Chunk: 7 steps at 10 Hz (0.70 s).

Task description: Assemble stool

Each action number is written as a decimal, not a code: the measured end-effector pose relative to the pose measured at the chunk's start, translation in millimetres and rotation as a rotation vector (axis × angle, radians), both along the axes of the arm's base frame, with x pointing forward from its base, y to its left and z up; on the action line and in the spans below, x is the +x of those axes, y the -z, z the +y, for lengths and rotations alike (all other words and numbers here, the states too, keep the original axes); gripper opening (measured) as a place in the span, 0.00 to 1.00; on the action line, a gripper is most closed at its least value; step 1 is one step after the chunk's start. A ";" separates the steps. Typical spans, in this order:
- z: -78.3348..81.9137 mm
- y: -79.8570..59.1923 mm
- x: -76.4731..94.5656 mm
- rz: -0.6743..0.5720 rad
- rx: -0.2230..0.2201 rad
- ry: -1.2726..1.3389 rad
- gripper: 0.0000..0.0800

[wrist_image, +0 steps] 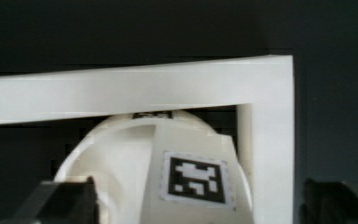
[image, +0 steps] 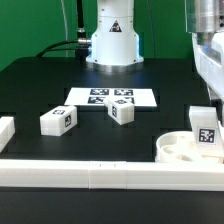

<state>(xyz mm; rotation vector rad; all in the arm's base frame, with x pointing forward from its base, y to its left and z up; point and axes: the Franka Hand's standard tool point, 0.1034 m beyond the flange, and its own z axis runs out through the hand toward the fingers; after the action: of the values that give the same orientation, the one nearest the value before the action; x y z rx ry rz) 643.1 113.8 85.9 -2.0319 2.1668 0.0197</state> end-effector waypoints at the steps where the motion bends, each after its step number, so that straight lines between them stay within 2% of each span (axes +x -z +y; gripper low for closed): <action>1: 0.2 -4.5 1.6 -0.011 0.004 -0.029 0.80; 3: 0.1 -14.4 5.7 -0.035 0.002 -0.082 0.81; 6: 1.5 -12.1 3.6 -0.035 -0.013 -0.170 0.81; 7: 3.0 -10.7 -1.2 -0.020 -0.036 -0.354 0.81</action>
Offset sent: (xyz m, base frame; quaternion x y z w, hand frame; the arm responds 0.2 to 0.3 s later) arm 0.0000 0.0000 0.0000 0.0000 0.0000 -0.0650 0.9979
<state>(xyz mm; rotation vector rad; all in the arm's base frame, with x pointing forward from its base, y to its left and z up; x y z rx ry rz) 641.9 116.8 96.6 -2.3967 1.7798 0.0057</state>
